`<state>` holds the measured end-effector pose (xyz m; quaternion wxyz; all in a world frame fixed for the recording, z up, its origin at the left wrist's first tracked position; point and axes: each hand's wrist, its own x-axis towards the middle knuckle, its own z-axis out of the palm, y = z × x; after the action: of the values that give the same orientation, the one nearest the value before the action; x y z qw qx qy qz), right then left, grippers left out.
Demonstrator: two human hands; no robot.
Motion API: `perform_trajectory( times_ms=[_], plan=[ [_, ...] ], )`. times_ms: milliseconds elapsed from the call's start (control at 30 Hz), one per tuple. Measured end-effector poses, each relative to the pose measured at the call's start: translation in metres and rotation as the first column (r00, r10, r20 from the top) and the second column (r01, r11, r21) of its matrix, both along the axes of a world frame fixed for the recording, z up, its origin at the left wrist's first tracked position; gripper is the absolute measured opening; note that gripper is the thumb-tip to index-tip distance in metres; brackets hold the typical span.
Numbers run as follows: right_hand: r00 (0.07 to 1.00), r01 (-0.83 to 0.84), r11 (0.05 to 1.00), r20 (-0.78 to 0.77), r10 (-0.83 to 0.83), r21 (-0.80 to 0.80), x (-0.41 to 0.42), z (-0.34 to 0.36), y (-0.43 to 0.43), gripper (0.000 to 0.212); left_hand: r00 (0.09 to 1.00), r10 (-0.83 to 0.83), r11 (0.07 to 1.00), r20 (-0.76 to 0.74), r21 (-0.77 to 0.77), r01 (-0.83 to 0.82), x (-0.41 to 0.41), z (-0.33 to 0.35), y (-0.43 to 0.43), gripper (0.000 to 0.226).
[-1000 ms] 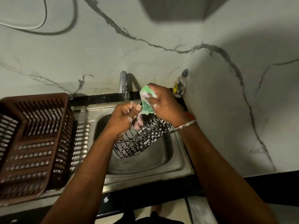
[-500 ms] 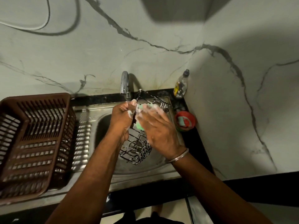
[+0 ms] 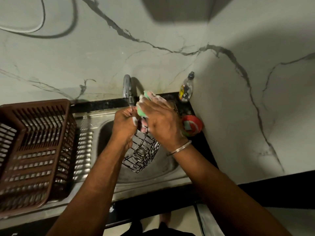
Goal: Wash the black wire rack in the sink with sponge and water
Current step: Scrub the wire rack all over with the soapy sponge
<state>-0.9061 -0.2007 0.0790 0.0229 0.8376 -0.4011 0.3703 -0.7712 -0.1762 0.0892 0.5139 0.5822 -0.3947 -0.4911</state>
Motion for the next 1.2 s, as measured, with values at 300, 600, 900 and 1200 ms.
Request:
perform_trajectory(
  times_ms=[300, 600, 900, 1200],
  plan=[
    [0.956, 0.020, 1.000, 0.293, -0.018, -0.004, -0.012, -0.016, 0.014, 0.031, 0.987, 0.137, 0.986, -0.084, 0.112, -0.127, 0.016, -0.005, -0.002, 0.030],
    [0.955, -0.073, 0.997, 0.284, 0.081, -0.039, -0.001, -0.017, 0.020, 0.039, 0.926, 0.250, 0.955, -0.284, 0.230, -0.188, 0.015, -0.011, -0.009, 0.031],
    [0.967, -0.051, 0.996, 0.252, 0.030, 0.078, 0.000, -0.012, 0.011, 0.043, 0.872, 0.312, 0.935, -0.377, 0.283, -0.212, 0.016, -0.021, -0.011, 0.032],
    [0.985, 0.060, 0.995, 0.158, -0.071, 0.077, 0.000, -0.011, 0.000, 0.041, 0.857, 0.364, 0.899, -0.364, 0.378, -0.222, 0.018, -0.035, -0.015, 0.034]
  ],
)
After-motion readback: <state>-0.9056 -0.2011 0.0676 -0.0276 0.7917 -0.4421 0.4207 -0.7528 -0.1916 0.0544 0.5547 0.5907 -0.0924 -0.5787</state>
